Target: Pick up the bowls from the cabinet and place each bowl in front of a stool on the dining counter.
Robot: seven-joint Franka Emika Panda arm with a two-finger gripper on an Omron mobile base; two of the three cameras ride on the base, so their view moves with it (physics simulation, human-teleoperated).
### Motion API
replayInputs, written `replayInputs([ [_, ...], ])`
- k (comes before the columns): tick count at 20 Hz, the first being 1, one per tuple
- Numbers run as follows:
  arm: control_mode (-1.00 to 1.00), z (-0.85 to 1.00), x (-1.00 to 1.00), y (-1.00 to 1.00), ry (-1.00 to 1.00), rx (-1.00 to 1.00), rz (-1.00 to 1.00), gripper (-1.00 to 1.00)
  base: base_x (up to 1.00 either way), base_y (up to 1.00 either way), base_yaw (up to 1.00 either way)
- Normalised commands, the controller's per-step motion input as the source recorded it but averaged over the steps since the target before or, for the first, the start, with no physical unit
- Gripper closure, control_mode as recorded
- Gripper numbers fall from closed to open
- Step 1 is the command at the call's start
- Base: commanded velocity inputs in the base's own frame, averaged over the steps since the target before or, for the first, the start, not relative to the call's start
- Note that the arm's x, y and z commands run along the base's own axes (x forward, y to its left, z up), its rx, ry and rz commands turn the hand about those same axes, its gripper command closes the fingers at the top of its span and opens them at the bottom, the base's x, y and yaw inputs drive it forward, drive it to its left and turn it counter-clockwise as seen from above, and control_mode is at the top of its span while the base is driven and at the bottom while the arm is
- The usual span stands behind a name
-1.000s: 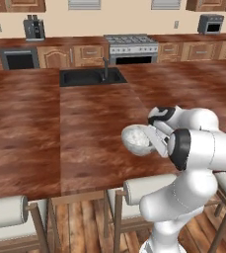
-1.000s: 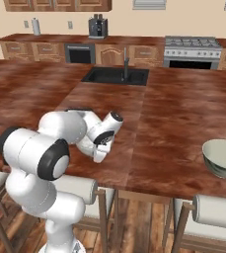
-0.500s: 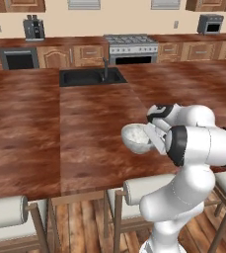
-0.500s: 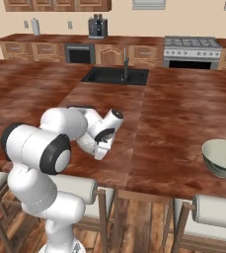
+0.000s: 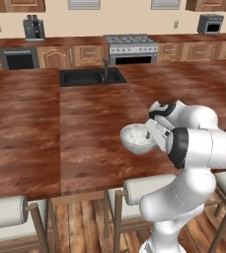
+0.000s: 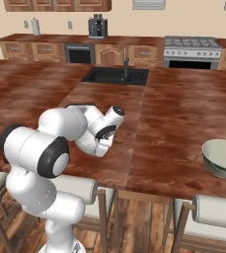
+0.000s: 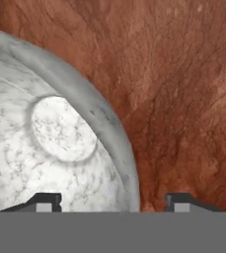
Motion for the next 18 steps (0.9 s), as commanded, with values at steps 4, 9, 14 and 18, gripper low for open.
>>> replayInputs([
  [4,-1.00,0.98,-0.20,-0.03,-0.10,0.00,0.00,-1.00,0.00,0.00,0.00],
  [9,-1.00,1.00,-0.75,0.00,-0.08,0.00,0.00,-1.00,0.00,0.00,0.00],
  [14,-1.00,1.00,-1.00,0.00,-0.06,0.00,-0.04,-1.00,0.00,0.00,0.00],
  [18,-1.00,1.00,-1.00,0.03,-0.03,0.00,-0.07,-1.00,0.00,0.00,0.00],
])
